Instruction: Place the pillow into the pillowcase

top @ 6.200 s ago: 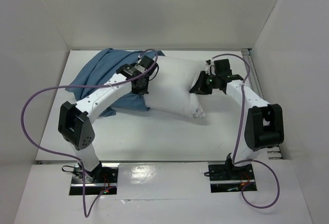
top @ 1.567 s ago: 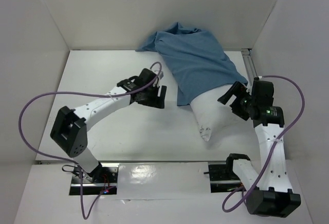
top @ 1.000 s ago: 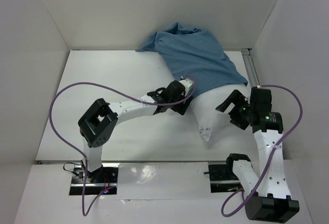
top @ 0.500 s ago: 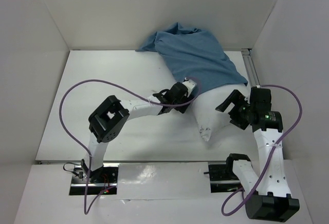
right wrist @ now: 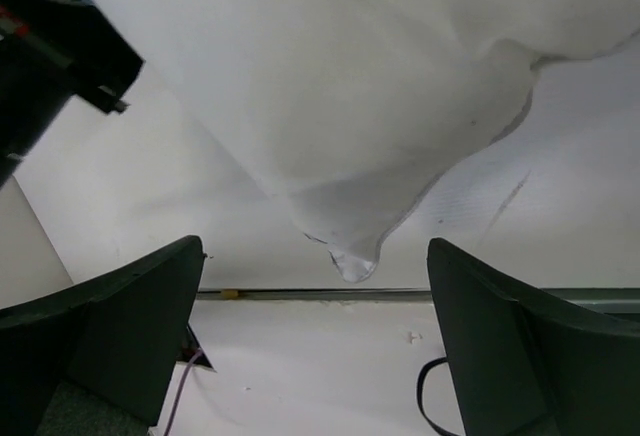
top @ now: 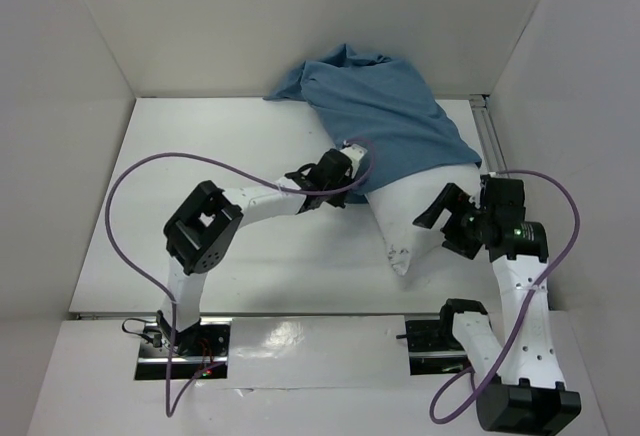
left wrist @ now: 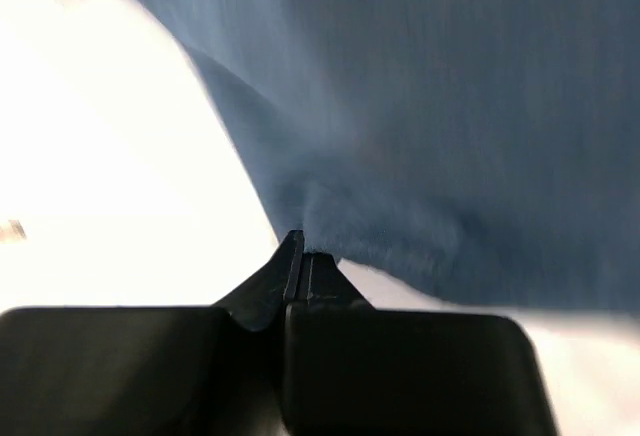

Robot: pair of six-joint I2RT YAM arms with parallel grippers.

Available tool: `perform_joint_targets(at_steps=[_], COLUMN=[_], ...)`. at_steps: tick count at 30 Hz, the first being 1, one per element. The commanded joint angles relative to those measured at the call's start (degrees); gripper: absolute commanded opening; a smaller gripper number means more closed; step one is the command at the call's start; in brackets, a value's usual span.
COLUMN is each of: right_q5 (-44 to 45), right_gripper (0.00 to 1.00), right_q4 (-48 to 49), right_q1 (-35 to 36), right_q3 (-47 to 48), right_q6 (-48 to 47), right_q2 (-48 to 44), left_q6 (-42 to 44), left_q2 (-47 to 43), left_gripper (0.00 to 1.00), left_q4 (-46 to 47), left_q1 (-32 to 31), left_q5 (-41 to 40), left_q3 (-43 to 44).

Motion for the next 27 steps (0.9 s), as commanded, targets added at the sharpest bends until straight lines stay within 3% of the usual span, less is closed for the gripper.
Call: perform_joint_targets(at_steps=[1,4,6,7,8,10,13,17,25,27], right_q5=[-1.3,-2.7,-3.5,-4.1,-4.9,-7.5,-5.0,-2.8,-3.7,-4.5], right_gripper=[1.00,0.99,0.87,0.74,0.40,0.03,0.00,0.00,0.00,0.00], right_q4=[1.0,11.1,18.0,24.7,27.8,32.3,38.3,43.0,49.3,51.3], right_q1=[-0.1,1.2,2.3,4.0,4.9,8.4,12.9,12.9,12.2,10.8], right_q3=[-5.1,-10.8,-13.7,-14.6,-14.6,-10.6,-3.2,-1.9,0.0,0.8], right_q6=[-1.5,2.2,4.2,5.8,6.8,10.0,14.9,17.4,20.1,21.0], right_q2=[-1.8,-1.8,0.1,1.5,3.0,8.6,11.6,13.5,15.9,15.9], left_q6=[-2.8,-3.3,-3.3,-4.0,-4.0,-5.0,-8.0,-10.1,-8.8,-9.6], left_q2=[-8.4,-11.6,-15.0,-16.0,-17.0,-19.8,-21.9,-23.2,-28.6,-30.0], left_gripper=[0.00,0.00,0.00,0.00,0.00,0.00,0.00,0.00,0.00,0.00], left_q4=[2.2,1.4,0.8,0.8,-0.5,-0.5,-1.0,-1.0,-6.1,-7.9], left_q1=[-0.3,-2.7,-3.8,-4.7,-5.3,-6.8,-11.4,-18.3,-18.8,-18.8], left_q5=[4.7,4.8,4.2,4.2,4.2,5.6,11.2,18.7,25.0,23.1], left_q3=[-3.8,-6.2,-7.4,-7.4,-7.4,-6.9,-2.1,7.5,21.2,22.5])
